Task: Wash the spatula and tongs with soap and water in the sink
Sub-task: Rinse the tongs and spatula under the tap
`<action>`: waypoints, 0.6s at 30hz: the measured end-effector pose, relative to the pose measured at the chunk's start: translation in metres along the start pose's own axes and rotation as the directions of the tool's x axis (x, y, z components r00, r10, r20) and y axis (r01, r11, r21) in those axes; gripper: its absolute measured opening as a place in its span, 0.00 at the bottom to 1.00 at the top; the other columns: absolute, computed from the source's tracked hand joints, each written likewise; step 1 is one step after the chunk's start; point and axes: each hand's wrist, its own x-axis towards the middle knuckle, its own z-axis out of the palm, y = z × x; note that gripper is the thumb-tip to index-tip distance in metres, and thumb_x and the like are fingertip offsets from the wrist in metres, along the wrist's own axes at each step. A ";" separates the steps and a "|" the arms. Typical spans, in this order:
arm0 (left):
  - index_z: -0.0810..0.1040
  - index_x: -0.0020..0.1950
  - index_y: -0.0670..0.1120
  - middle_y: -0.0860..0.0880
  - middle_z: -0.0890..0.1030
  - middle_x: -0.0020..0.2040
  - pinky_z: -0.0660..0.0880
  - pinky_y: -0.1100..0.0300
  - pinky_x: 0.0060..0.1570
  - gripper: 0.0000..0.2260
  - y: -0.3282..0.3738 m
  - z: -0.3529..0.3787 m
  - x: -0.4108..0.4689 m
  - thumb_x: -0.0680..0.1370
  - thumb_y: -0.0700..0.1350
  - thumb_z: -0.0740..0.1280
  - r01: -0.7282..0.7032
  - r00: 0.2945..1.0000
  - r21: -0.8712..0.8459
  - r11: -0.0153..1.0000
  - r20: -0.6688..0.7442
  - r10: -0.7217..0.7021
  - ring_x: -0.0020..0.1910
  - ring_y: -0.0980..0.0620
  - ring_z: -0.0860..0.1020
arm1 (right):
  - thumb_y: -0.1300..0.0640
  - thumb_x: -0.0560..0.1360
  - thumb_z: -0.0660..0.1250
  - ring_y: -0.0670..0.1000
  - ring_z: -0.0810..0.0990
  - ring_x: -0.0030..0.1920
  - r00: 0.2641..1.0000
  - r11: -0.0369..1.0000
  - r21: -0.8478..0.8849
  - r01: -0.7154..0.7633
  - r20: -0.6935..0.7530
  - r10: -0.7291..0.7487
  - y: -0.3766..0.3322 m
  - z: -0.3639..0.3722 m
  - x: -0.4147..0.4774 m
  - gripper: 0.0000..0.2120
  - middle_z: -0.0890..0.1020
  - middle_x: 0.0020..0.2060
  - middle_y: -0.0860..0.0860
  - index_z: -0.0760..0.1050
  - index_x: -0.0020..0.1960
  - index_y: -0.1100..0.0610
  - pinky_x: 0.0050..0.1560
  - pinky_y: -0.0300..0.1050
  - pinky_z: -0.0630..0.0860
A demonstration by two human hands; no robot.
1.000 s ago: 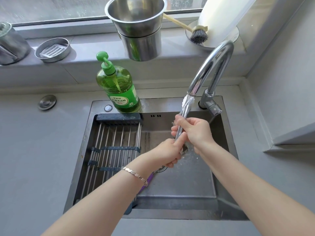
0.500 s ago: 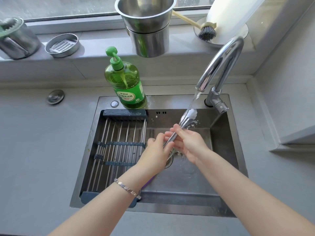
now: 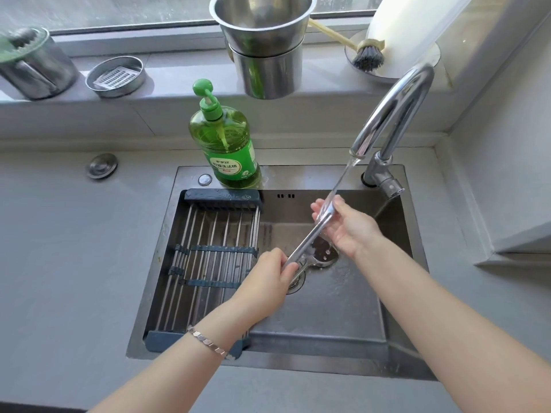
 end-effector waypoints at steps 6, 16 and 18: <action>0.66 0.49 0.44 0.48 0.74 0.40 0.65 0.60 0.29 0.06 0.003 0.009 0.002 0.79 0.45 0.60 0.088 0.995 -0.079 0.993 0.049 -0.084 0.32 0.52 0.69 | 0.49 0.79 0.59 0.52 0.83 0.35 0.998 0.975 -0.210 0.070 0.008 -0.070 0.015 0.009 -0.013 0.18 0.83 0.36 0.57 0.75 0.45 0.64 0.38 0.43 0.82; 0.72 0.41 0.37 0.45 0.73 0.32 0.60 0.58 0.31 0.10 -0.001 0.009 0.018 0.79 0.41 0.59 0.008 0.995 -0.236 0.972 -0.097 -0.032 0.29 0.52 0.62 | 0.55 0.79 0.61 0.54 0.73 0.61 0.969 0.854 -0.512 0.091 -0.152 -0.194 0.022 -0.040 0.007 0.27 0.70 0.66 0.56 0.58 0.74 0.61 0.68 0.51 0.68; 0.74 0.39 0.40 0.48 0.70 0.29 0.61 0.59 0.31 0.10 -0.005 0.005 0.016 0.79 0.41 0.61 -0.041 0.993 -0.272 0.961 -0.119 0.009 0.27 0.54 0.62 | 0.57 0.79 0.60 0.55 0.75 0.61 0.992 0.942 -0.331 0.054 -0.086 -0.087 0.025 -0.042 0.014 0.28 0.69 0.67 0.59 0.53 0.75 0.61 0.67 0.51 0.69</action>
